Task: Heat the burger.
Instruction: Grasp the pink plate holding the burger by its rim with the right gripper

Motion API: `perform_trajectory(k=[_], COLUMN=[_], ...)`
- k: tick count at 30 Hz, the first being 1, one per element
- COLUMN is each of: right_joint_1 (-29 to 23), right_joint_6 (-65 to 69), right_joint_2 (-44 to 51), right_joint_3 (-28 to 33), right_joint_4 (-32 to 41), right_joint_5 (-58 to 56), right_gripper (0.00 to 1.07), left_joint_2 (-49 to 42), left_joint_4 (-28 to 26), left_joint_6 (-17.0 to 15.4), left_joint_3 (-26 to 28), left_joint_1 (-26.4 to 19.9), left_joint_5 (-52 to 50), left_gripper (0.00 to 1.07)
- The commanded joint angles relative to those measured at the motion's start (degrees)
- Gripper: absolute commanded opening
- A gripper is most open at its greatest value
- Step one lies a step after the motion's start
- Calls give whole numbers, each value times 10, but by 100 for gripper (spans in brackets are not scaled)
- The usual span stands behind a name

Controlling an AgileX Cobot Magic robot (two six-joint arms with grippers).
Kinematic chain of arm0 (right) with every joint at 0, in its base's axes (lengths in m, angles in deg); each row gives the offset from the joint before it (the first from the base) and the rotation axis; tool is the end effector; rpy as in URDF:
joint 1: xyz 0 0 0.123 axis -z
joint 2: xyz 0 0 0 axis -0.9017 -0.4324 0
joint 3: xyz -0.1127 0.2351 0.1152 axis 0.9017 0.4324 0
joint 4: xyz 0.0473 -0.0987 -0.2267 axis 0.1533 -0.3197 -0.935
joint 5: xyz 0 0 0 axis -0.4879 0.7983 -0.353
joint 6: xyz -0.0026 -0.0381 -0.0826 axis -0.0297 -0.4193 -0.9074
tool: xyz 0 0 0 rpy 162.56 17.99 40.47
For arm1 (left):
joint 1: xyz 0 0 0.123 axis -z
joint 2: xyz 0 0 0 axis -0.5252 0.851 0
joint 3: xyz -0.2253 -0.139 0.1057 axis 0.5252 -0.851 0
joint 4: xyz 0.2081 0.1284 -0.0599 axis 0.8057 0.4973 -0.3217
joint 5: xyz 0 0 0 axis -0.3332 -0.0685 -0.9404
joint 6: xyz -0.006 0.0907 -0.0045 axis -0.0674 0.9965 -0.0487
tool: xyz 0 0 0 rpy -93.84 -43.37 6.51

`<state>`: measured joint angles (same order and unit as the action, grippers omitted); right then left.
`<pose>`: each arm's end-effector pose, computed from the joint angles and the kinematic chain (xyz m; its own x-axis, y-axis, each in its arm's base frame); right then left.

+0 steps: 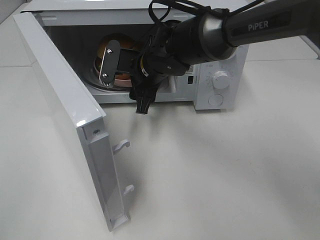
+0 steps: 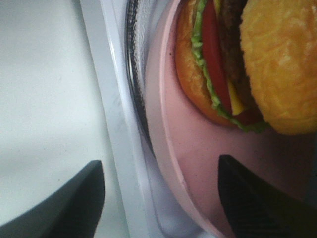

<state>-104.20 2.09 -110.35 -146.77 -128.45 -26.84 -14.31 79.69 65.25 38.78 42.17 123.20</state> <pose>0.3838 0.2989 0.1482 0.1351 -0.9402 -0.3128 -0.7382 0.1151 -0.6647 -0.0071 -0.0037 0.2795 -0.4300 0.0855 -0.8988 0.2326 0.9724 -0.0188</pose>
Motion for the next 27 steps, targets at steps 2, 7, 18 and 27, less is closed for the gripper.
perform_trajectory(k=[2,7,18,27], right_joint_1=[11,19,19,19], right_joint_6=[6,6,5,5], right_joint_2=[0,-3,-37,-50], right_joint_3=[3,3,3,3], right_joint_4=[-18,-19,-19,-19], right_joint_5=[22,31,46,44], right_gripper=[65,65,65,62], left_joint_2=[-11,-11,-11,-11], left_joint_4=[-2,-2,-2,-2], left_joint_6=[0,0,0,0], left_joint_3=[-2,-2,-2,-2], left_joint_1=[-1,-1,-1,-1], left_joint_5=[-7,-7,-7,-7], left_gripper=[0,0,0,0])
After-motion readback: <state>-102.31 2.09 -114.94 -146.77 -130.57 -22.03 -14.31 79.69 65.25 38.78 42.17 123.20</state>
